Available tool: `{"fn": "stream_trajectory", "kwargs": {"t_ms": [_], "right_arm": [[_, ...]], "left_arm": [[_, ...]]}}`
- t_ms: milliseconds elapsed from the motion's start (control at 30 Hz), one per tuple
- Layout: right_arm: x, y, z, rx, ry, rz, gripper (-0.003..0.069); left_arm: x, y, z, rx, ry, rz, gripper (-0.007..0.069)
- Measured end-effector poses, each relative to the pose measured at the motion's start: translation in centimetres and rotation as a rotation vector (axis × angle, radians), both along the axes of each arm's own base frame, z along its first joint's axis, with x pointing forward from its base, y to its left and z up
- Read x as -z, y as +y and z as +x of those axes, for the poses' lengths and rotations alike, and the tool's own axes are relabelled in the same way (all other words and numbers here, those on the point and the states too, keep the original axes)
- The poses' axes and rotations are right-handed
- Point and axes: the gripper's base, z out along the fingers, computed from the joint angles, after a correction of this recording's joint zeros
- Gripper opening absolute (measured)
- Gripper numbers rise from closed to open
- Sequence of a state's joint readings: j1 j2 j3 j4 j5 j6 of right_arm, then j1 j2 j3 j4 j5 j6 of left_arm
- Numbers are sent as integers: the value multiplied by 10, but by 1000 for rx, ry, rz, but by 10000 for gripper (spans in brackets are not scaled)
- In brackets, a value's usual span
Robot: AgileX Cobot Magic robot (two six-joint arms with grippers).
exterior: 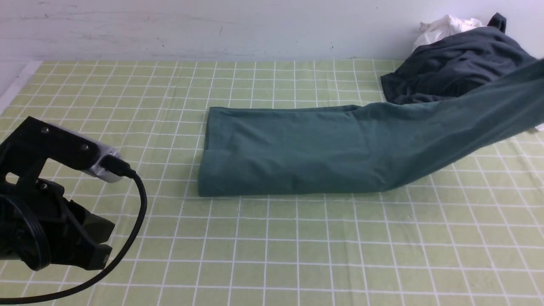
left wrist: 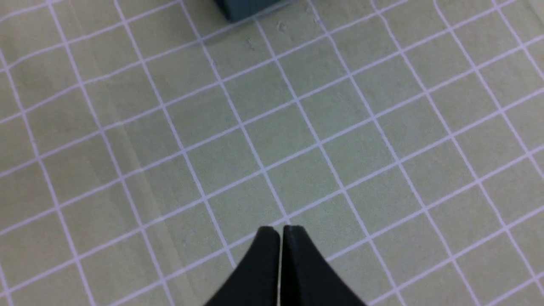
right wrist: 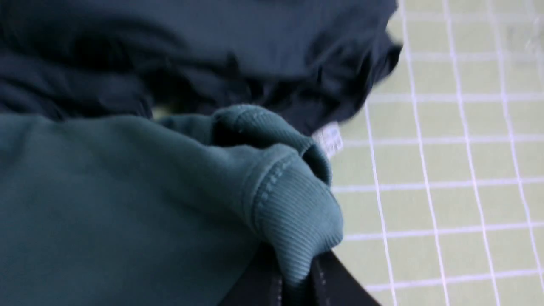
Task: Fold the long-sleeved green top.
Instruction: Use the right arm to drag the right edge of the fabric to the left and folds it over the left edge
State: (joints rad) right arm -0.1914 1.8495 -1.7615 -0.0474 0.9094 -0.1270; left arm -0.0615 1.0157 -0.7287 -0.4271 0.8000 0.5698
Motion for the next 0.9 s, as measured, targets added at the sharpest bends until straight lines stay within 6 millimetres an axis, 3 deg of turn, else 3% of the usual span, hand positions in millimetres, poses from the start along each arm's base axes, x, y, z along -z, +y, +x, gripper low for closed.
{"fn": "stream_trajectory", "kwargs": {"t_ms": [67, 100, 133, 233, 300, 333, 367, 400, 433, 467, 500, 533, 600, 700, 733, 800, 900], "right_arm": [[-20, 25, 4, -52, -70, 51, 17], [-29, 51, 8, -110, -113, 98, 17], [-31, 56, 9, -121, -124, 115, 17], [-36, 139, 17, -325, -198, 236, 17], [-26, 195, 20, -455, -214, 297, 17], [-22, 211, 20, -492, -216, 308, 17], [-8, 248, 19, -575, -212, 320, 17], [-6, 253, 19, -583, -210, 324, 17], [4, 273, 18, -618, -204, 331, 17], [27, 313, 15, -672, -193, 352, 17], [44, 332, 14, -693, -180, 357, 17], [47, 336, 14, -696, -177, 358, 18], [95, 376, 13, -729, -153, 352, 38], [133, 395, 13, -742, -133, 336, 105], [134, 396, 13, -742, -133, 336, 120], [144, 400, 12, -746, -117, 330, 224], [136, 399, 12, -748, -140, 329, 338]], "left_arm": [[-1, -1, 1, -7, -7, -16, -4], [-1, -1, 1, -11, -12, -24, -4], [-1, -1, 1, -12, -13, -26, -4], [-2, -1, 2, -15, -16, -31, -4], [-2, -1, 2, -14, -16, -30, -4], [-2, -1, 2, -14, -16, -30, -4], [-2, -1, 2, -14, -16, -30, -4], [-2, -1, 2, -14, -16, -30, -4], [-2, -1, 2, -14, -16, -30, -4], [-2, -1, 1, -13, -14, -31, -4], [-2, -2, 1, -12, -12, -31, -4], [-2, -2, 1, -12, -12, -31, -4], [-1, -2, 1, -10, -8, -31, -4], [-1, -2, 1, -10, -7, -31, -4], [-1, -2, 1, -10, -7, -31, -4], [-1, -2, 1, -10, -7, -31, -4], [-1, -2, 1, -10, -7, -31, -4]]}}
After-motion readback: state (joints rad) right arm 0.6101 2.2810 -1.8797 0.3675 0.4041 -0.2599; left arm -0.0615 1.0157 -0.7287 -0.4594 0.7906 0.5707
